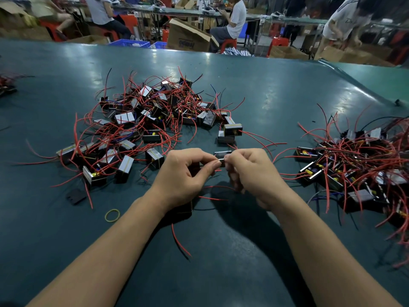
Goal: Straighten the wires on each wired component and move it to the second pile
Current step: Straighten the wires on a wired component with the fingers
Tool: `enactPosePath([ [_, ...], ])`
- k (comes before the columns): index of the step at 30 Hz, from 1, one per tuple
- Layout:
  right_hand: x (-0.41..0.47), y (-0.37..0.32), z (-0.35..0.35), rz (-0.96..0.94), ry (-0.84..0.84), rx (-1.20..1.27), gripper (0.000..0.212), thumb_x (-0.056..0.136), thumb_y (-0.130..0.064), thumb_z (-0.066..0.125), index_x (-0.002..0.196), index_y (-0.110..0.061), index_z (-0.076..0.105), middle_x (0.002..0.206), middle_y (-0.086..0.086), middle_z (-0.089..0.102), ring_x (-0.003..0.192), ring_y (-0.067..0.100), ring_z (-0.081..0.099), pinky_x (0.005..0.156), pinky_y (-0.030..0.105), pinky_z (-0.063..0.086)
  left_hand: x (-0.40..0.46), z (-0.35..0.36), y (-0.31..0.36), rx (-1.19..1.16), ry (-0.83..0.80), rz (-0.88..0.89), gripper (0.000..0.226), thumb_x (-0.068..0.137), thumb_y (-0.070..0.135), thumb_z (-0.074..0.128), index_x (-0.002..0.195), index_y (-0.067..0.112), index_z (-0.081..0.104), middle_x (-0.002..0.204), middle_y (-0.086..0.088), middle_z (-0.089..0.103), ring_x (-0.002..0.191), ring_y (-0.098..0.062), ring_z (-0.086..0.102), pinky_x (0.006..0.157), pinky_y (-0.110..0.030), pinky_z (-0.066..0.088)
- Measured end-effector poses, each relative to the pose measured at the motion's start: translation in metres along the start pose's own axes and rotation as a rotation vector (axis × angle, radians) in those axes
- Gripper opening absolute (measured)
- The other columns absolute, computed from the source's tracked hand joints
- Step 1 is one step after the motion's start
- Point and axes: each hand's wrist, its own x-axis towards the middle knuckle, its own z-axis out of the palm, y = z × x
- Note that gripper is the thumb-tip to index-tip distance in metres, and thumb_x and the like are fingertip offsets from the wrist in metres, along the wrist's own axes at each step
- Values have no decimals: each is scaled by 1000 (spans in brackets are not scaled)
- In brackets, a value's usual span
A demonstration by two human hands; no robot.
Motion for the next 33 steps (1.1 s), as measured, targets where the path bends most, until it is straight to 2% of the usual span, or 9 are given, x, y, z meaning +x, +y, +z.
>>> enactPosePath([
  [2,0,-5,3,340,-107,340,32,90,-13,41,58,-17,42,40,-8,31,29,6,27,28,14,17,0,1,0,40,6,54,5,85,9,73,86,6,76,75,1,71,69,-12,65,66,-25,50],
  [4,-3,-9,4,462,-175,583,31,91,-13,39,60,-17,42,41,-8,30,30,4,28,25,13,17,0,1,-1,54,8,66,6,86,10,73,86,6,76,76,0,71,70,-13,66,65,-27,51],
  [9,-8,-10,-6,-25,-69,141,28,101,-20,50,80,-12,66,55,0,58,46,16,52,36,20,36,1,1,-3,-96,61,-96,6,88,12,71,85,12,75,71,5,71,65,-12,68,63,-26,53],
  [13,-6,-3,-20,-230,-49,-52,31,93,-2,60,113,-24,68,81,-4,70,58,17,62,42,25,49,1,0,-3,-103,60,-125,7,88,12,70,83,13,75,69,3,71,64,-17,68,62,-29,55],
  [16,-6,1,-16,-478,28,-348,19,88,-5,69,104,-11,75,80,1,71,56,17,64,49,16,47,1,0,-3,-88,14,-124,7,88,13,71,84,10,76,69,3,71,63,-12,67,62,-23,51],
  [21,-4,1,-19,-610,44,-619,17,94,-18,63,84,-7,69,62,-5,58,55,18,56,54,36,48,-1,0,0,-68,-49,-72,6,87,11,72,87,7,76,70,1,71,62,-6,66,62,-17,48],
  [25,-10,-4,-10,-437,80,-621,33,97,-26,56,67,-12,59,47,-7,47,45,17,46,49,34,38,0,2,2,-85,-40,-55,6,87,8,71,87,4,76,71,-1,71,64,-7,66,63,-19,49],
  [30,-10,-17,0,426,-141,573,36,96,-21,47,61,-18,42,40,-8,30,29,5,29,26,16,20,-1,4,5,-165,-19,-81,4,86,7,72,84,5,75,68,4,68,61,0,61,62,-15,44],
  [33,-6,-14,-4,412,-61,620,40,99,-36,48,64,-16,49,42,-5,37,31,7,35,28,15,23,3,5,4,-143,53,-123,9,87,10,70,82,15,74,68,7,68,57,2,54,61,-15,40],
])
